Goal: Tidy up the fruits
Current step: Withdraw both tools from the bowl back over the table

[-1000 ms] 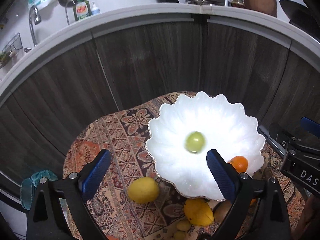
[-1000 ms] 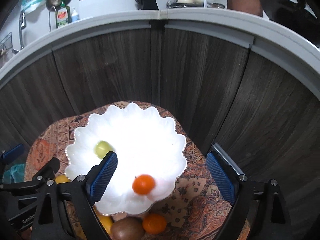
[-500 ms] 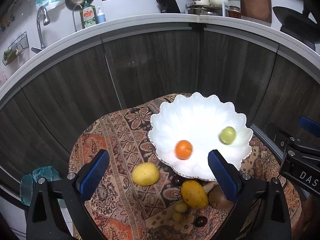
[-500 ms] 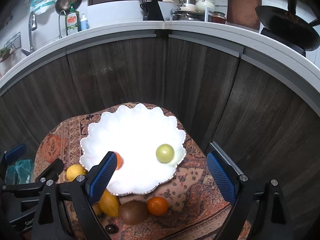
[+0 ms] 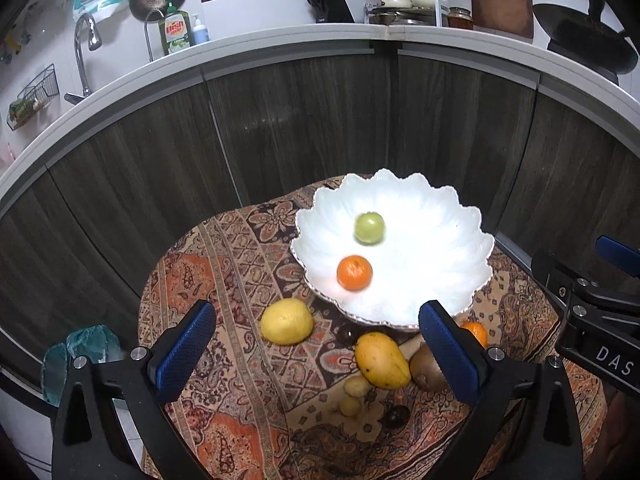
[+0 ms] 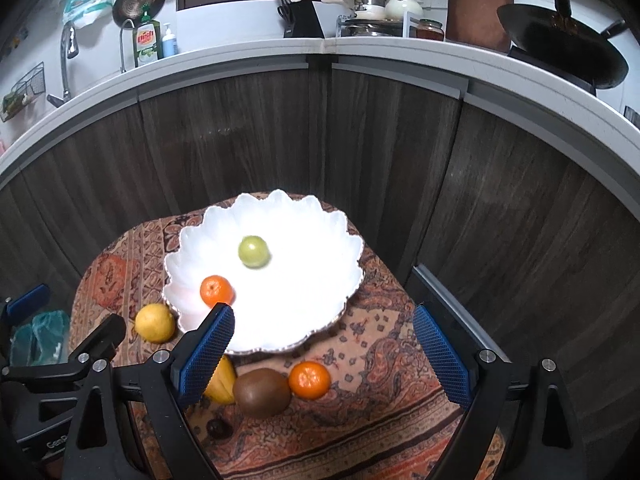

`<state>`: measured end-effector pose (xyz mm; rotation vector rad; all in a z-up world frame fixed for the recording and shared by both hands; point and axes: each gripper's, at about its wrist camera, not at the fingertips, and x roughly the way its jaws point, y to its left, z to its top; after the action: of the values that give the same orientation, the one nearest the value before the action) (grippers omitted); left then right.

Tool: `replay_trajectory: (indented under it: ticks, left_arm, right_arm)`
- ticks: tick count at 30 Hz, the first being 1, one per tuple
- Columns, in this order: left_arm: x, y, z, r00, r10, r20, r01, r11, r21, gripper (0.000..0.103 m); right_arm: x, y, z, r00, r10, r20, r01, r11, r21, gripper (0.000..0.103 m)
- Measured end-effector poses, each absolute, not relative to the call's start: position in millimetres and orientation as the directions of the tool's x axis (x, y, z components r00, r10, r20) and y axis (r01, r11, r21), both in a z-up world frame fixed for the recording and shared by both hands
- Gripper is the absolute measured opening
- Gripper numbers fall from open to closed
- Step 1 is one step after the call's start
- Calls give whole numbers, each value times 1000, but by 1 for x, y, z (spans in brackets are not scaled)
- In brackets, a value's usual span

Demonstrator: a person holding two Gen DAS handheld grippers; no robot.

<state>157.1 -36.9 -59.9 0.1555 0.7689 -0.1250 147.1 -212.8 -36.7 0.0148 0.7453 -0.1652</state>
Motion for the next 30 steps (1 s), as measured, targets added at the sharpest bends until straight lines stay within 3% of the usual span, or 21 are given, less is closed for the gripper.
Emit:
replay_trajectory:
  ticks: [20,30]
  left_arm:
    - [142,-36,-117,651,-71,-756,197,977,78,102]
    - [142,-34,-157,594,-61,-802,221,971,89,96]
  right_arm:
    - [136,-213,-87,666,-153,-730,161,985,-60,92]
    - [138,-207,-124,617,-150,-772,152,986,-70,92]
